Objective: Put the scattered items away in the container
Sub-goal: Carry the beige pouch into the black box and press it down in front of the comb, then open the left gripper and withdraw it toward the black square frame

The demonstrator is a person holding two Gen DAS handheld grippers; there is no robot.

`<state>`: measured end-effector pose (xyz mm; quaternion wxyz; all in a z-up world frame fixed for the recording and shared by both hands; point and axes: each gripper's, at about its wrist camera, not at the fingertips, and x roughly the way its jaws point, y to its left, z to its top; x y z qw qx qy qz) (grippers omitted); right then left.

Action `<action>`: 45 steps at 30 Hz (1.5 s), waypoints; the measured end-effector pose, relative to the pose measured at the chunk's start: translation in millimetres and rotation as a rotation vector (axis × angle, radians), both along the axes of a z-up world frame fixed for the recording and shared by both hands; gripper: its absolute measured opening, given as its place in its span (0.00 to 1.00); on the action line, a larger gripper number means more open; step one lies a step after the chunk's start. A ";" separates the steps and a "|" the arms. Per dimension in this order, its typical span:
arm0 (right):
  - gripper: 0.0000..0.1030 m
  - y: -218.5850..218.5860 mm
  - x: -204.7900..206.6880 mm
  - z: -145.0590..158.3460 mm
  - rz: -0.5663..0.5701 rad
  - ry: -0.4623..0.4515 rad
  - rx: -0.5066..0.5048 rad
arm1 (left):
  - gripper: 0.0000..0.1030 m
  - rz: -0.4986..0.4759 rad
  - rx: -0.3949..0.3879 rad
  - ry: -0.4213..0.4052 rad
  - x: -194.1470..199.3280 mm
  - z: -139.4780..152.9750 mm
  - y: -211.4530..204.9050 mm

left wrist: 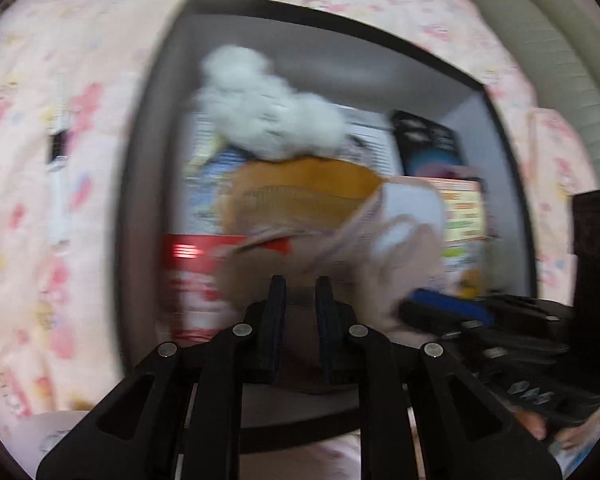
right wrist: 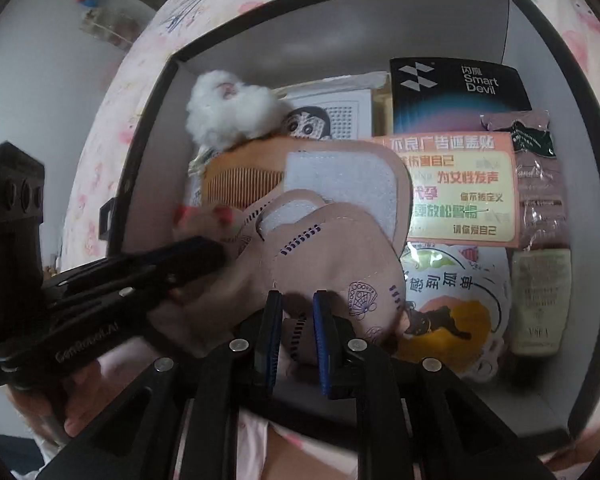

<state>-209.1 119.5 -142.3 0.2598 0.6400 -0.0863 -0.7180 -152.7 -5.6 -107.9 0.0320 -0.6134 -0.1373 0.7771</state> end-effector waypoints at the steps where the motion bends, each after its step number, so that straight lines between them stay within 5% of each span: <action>1: 0.12 3.0 -0.6 3.1 -0.017 0.022 0.028 | 0.11 -0.001 -0.005 0.001 0.9 2.0 -0.1; 4: 0.13 13.7 -2.4 16.1 -0.077 0.117 0.146 | 0.12 -0.040 -0.062 0.046 6.0 12.5 10.4; 9: 0.13 25.6 -2.3 30.1 -0.114 0.167 0.063 | 0.14 -0.109 0.127 0.106 5.7 19.2 18.1; 12: 0.13 15.5 -8.9 18.2 -0.098 0.139 0.105 | 0.14 -0.140 0.143 0.062 -1.6 7.3 28.1; 14: 0.13 9.9 -11.2 9.4 -0.088 0.111 0.105 | 0.14 -0.118 0.070 -0.012 -5.7 -6.7 28.4; 15: 0.13 9.2 -10.4 8.1 -0.078 0.099 0.095 | 0.24 -0.097 0.036 -0.040 -6.5 -10.9 24.4; 20: 0.13 0.6 -0.4 6.9 0.022 -0.019 -0.022 | 0.25 -0.067 -0.101 -0.002 -2.5 6.2 14.0; 25: 0.13 4.4 -3.7 23.4 -0.053 0.126 0.042 | 0.25 -0.116 0.093 0.050 0.9 16.0 17.0; 33: 0.13 1.2 -1.3 8.8 -0.032 0.059 0.072 | 0.25 -0.055 0.034 -0.044 1.1 -6.8 4.1; 39: 0.16 -4.6 7.0 16.1 -0.021 0.095 0.124 | 0.26 -0.073 0.078 0.034 12.6 9.4 1.9; 42: 0.19 -5.5 10.5 28.2 -0.025 0.129 0.152 | 0.39 -0.077 0.148 0.087 18.3 22.4 -2.3; 45: 0.28 -5.6 17.6 48.5 -0.031 0.183 0.167 | 0.40 -0.085 0.158 0.155 24.8 41.6 -1.3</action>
